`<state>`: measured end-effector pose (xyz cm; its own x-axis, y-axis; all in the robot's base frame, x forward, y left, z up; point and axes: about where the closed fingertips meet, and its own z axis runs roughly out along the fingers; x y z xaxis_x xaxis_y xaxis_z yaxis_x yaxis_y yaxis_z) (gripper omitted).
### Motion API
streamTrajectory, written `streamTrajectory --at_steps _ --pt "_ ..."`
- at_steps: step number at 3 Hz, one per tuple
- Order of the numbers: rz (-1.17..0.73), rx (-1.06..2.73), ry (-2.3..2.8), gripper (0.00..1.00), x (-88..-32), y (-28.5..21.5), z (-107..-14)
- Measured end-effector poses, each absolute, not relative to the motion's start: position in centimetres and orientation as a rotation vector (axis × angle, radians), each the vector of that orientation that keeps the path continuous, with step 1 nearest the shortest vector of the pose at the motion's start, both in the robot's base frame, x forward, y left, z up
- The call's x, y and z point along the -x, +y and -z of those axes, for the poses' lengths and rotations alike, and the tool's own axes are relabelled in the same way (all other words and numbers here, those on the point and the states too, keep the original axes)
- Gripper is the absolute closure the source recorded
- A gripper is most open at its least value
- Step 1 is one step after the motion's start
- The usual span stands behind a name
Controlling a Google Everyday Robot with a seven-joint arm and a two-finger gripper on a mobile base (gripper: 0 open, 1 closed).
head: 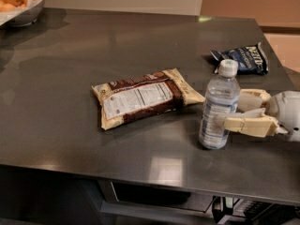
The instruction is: Place blue plastic bottle upright
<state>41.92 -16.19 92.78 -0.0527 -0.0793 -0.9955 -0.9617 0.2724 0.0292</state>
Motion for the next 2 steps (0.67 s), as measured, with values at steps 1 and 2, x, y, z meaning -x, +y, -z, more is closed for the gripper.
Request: streamTrajectory --at_steps 1,2 --pt "-0.942 1.065 1.381 1.00 -42.43 -15.80 -92.27" --pt "-0.913 1.046 1.370 0.84 -42.80 -15.68 -91.75"
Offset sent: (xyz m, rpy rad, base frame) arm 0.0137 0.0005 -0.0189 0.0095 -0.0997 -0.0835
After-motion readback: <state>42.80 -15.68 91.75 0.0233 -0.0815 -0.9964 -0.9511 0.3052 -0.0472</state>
